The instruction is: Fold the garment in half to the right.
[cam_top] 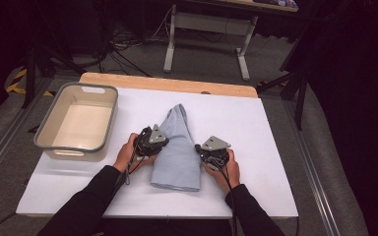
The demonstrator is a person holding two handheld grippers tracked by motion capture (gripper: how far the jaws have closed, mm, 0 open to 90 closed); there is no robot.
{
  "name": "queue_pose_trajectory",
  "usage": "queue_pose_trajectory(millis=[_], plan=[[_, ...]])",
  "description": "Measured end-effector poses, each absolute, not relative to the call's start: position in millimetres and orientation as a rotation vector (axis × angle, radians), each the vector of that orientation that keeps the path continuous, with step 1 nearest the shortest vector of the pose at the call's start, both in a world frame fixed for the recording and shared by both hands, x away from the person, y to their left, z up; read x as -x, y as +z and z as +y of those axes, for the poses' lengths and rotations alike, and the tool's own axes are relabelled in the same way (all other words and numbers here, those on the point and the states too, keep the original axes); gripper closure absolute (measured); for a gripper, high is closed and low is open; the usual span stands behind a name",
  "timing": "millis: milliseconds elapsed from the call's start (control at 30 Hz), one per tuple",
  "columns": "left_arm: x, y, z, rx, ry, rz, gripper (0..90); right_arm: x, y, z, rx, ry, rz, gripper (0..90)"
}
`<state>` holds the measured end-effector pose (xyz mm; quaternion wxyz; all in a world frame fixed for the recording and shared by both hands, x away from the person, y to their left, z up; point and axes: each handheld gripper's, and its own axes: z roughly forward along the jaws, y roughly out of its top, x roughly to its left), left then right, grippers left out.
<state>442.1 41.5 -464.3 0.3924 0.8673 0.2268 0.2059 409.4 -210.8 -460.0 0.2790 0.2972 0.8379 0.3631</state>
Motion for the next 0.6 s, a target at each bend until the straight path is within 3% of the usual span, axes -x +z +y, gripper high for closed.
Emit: queue_pose_trajectory(millis=[600], plan=[[-427.5,-441.9,55.9,-2.072,0.619,0.541,80.8,-403.2,-441.0,-216.1,-0.79,1.051,2.196,86.4]])
